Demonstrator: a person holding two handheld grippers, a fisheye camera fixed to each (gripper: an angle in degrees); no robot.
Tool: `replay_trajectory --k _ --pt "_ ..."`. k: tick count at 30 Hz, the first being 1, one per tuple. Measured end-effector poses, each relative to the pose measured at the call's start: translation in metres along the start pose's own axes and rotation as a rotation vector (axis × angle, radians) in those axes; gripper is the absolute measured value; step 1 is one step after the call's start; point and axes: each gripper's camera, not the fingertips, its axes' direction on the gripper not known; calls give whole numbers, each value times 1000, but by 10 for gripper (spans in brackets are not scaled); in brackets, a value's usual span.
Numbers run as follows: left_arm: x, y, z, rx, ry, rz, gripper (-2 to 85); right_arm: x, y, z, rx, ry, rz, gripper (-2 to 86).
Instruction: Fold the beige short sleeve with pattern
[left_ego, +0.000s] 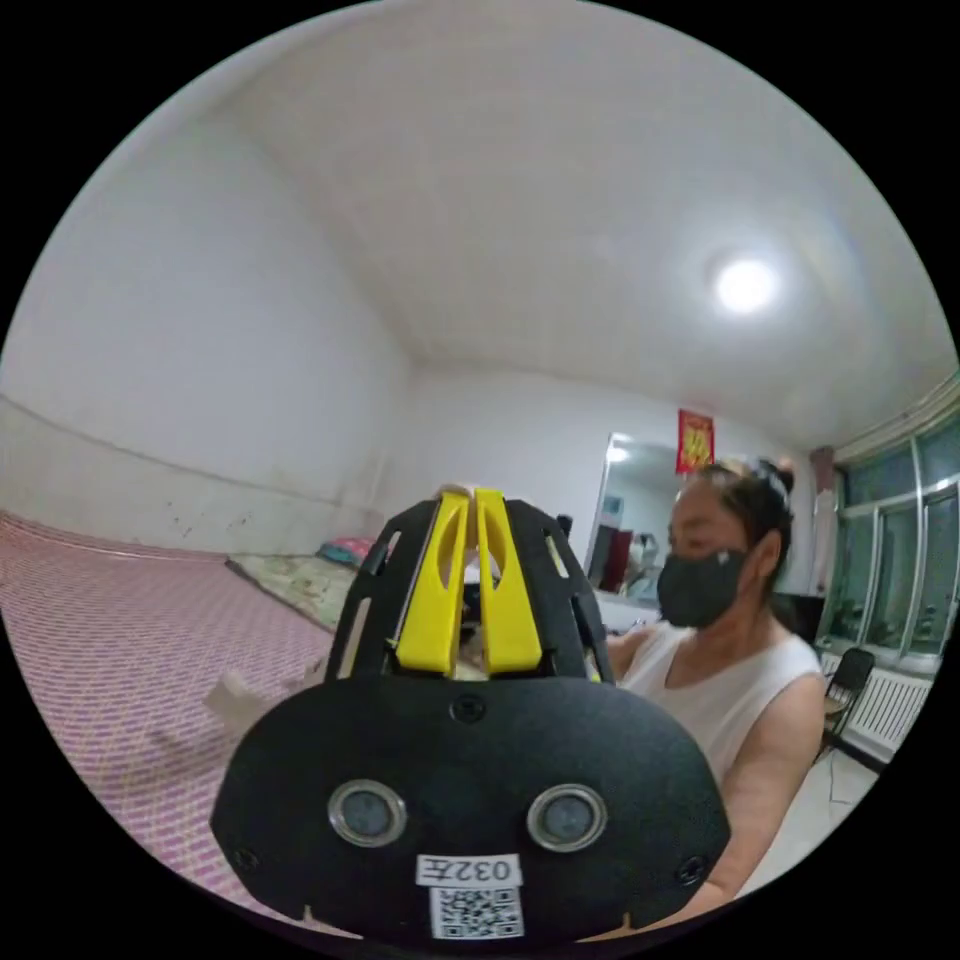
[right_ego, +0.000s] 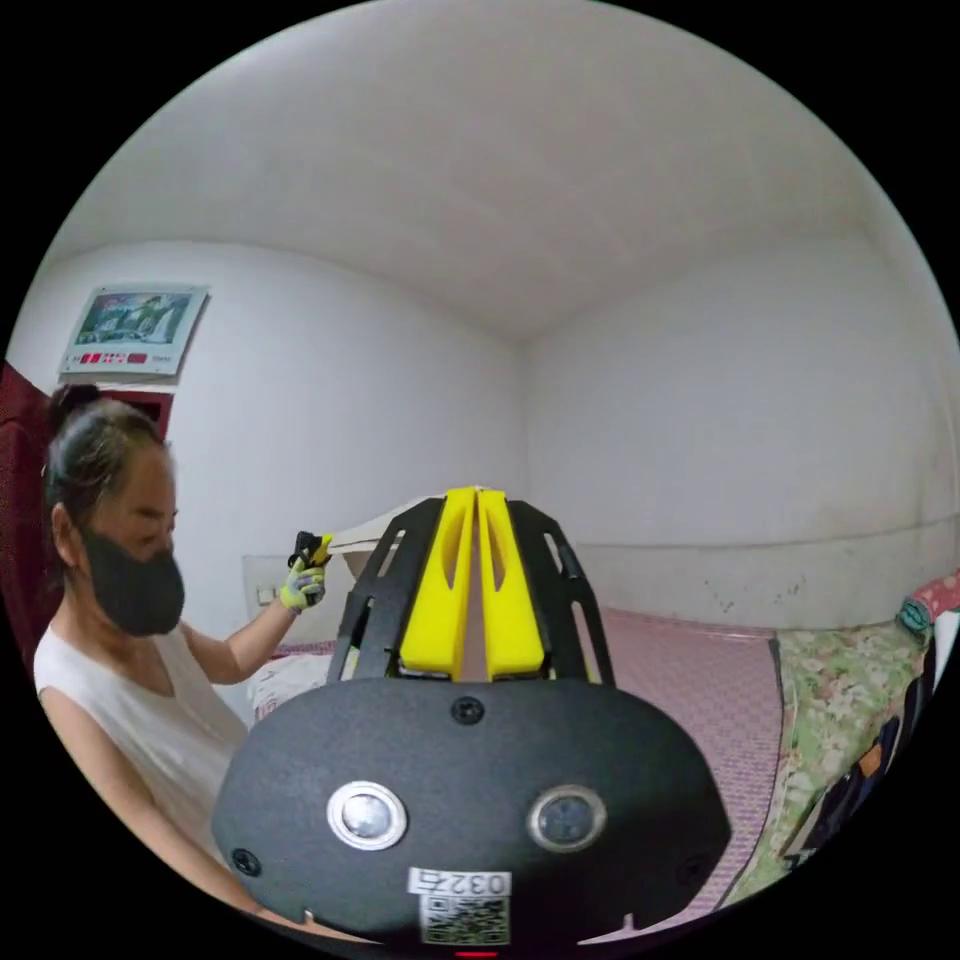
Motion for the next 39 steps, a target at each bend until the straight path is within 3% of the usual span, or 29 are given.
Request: replay_trajectory --k 3,6,11,14,16,30,35,39 --pt "34 64 -14 -163 -145 66 -11 -22 50 -20 -95 -11 13 -10" --pt "25 168 -23 -316 -259 -46 -12 -26 139 -25 -271 43 141 -10" --pt "-49 401 -30 -505 -408 -696 -11 12 367 -19 -655 185 696 -10" --pt "-75 498 -32 -601 -418 -983 -10 33 477 -18 -808 248 979 -10" --pt "-78 523 -33 -651 -427 -1065 -10 39 514 -14 -907 292 1052 -10" --pt "-48 515 -18 -734 -333 -1095 -10 48 523 4 -1069 214 1154 -2" --pt "-23 514 -7 -875 -378 -1062 -3 50 524 3 -1144 227 1170 81" --pt "-18 491 -10 -741 -427 -1001 -11 56 523 2 -1125 224 1210 83"
